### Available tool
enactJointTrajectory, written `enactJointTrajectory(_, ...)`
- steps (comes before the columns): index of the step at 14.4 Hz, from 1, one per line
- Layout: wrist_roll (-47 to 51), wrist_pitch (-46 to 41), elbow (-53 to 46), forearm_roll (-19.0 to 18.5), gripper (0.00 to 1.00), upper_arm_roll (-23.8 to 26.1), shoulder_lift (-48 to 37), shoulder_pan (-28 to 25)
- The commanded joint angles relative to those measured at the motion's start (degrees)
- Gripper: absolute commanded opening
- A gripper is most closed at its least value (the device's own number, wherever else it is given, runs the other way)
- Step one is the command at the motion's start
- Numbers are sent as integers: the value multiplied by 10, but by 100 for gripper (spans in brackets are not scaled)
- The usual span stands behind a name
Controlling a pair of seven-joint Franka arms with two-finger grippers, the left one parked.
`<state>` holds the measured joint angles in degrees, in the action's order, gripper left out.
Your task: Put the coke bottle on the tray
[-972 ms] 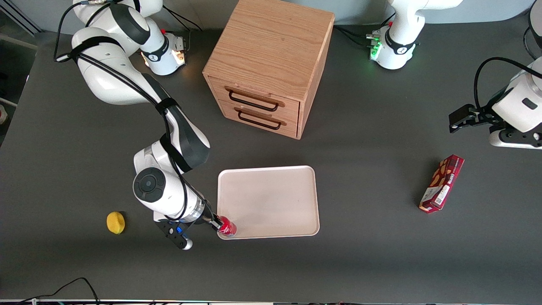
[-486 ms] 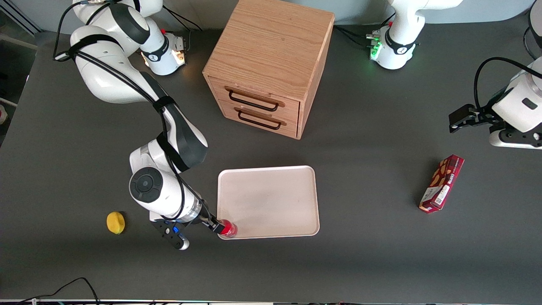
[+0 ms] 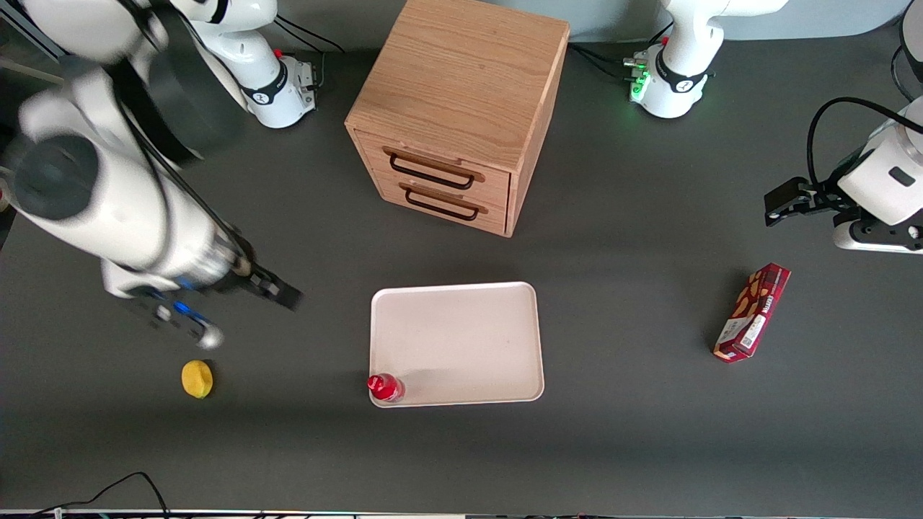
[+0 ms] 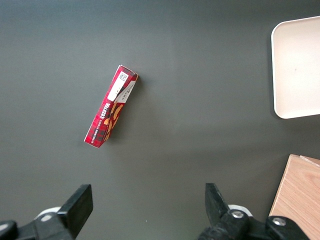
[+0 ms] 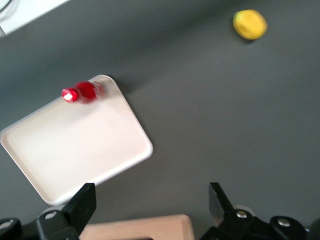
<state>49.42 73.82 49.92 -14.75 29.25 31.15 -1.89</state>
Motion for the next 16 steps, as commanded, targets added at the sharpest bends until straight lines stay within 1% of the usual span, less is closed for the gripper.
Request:
enactJointTrajectory(1,-111,-57,79,48,100,-19,-111,59)
enactJointTrajectory(2,-140,-57,120,73,100,-60,-153,60)
enactJointTrajectory(4,-200,-27,218,149,100,-156,-233,58)
enactJointTrajectory(5,-235,-7,277,163,100,-188,-274,57)
enactJointTrajectory(6,-262,24,341,165,100,-202,-313,56)
enactJointTrajectory(8,-275,107,478,166,100,-216,-389,56)
enactJointTrajectory(10,-286,172,574,166,100,-218,-442,55)
enactJointTrajectory(11,-286,184,594,166,100,-219,-455,45)
enactJointTrajectory(12,-286,183,592,167,100,-219,-453,41)
enactJointTrajectory(14,-275,178,557,170,100,-221,-440,42)
enactJointTrajectory(16,-276,153,528,172,100,-233,-425,42)
